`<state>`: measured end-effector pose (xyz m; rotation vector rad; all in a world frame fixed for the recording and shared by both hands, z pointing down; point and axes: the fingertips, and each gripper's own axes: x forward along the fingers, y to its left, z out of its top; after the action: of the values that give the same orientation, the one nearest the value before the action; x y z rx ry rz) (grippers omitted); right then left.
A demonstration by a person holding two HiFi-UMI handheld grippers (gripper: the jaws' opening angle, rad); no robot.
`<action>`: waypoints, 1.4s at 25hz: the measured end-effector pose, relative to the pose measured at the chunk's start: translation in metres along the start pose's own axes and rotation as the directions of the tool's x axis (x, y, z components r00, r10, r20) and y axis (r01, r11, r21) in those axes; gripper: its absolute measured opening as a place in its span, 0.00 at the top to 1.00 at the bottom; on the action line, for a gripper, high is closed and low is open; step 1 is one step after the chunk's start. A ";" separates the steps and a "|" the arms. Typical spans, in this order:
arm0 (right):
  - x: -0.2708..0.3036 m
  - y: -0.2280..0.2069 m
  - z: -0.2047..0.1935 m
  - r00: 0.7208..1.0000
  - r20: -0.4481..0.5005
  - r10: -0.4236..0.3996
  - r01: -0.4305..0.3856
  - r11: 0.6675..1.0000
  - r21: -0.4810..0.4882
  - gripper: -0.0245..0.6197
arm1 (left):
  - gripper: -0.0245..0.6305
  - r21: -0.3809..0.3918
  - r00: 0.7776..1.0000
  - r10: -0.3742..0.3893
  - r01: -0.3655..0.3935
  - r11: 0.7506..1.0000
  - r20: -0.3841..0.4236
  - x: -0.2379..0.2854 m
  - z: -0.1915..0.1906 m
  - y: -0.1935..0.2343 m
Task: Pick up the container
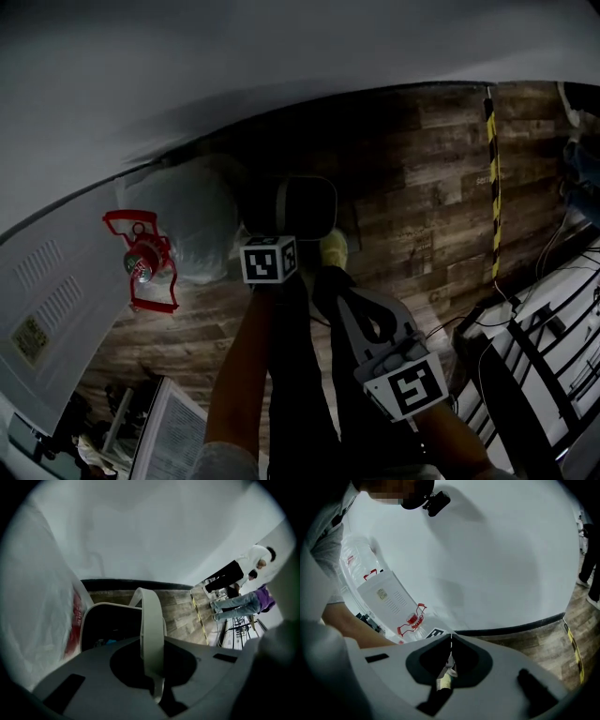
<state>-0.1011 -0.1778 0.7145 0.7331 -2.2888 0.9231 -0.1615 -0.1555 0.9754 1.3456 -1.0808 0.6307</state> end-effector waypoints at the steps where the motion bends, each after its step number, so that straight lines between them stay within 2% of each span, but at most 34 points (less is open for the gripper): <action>1: -0.002 0.000 0.007 1.000 0.019 -0.001 0.001 1.000 -0.002 0.92 | 0.94 0.006 0.999 0.009 -0.008 1.000 -0.038 0.000 -0.004 -0.003; 4: -0.013 -0.003 0.025 0.998 0.057 -0.015 0.015 1.000 -0.016 0.92 | 0.94 0.035 0.991 0.047 -0.043 0.998 -0.125 0.000 -0.011 -0.005; 7: -0.027 -0.006 0.037 0.997 0.073 -0.030 0.031 0.999 -0.021 0.92 | 0.94 0.044 0.984 0.084 -0.078 0.996 -0.157 -0.007 -0.020 -0.010; 10: -0.042 -0.010 0.047 0.995 0.086 -0.044 0.048 0.998 -0.039 0.92 | 0.94 0.018 0.985 0.092 -0.091 0.996 -0.148 -0.022 -0.019 -0.024; 17: -0.087 -0.002 0.084 0.991 0.123 -0.045 0.058 0.993 -0.100 0.92 | 0.94 -0.114 0.986 0.074 -0.091 0.989 -0.149 -0.085 -0.042 -0.058; 27: -0.175 0.022 0.157 0.984 0.176 -0.040 0.075 0.977 -0.201 0.92 | 0.94 -0.162 0.985 0.082 -0.106 0.981 -0.150 -0.209 -0.077 -0.111; 32: -0.213 0.034 0.200 0.972 0.236 -0.016 0.077 0.966 -0.249 0.92 | 0.94 -0.215 0.993 0.070 -0.089 0.972 -0.095 -0.273 -0.071 -0.122; 35: -0.241 0.038 0.215 0.965 0.263 0.004 0.070 0.960 -0.271 0.92 | 0.94 -0.242 0.995 0.071 -0.086 0.967 -0.071 -0.309 -0.079 -0.134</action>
<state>-0.0209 -0.2479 0.4071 0.8046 -2.5576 0.4935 -0.1527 -0.0366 0.6508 1.0683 -1.1273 0.5729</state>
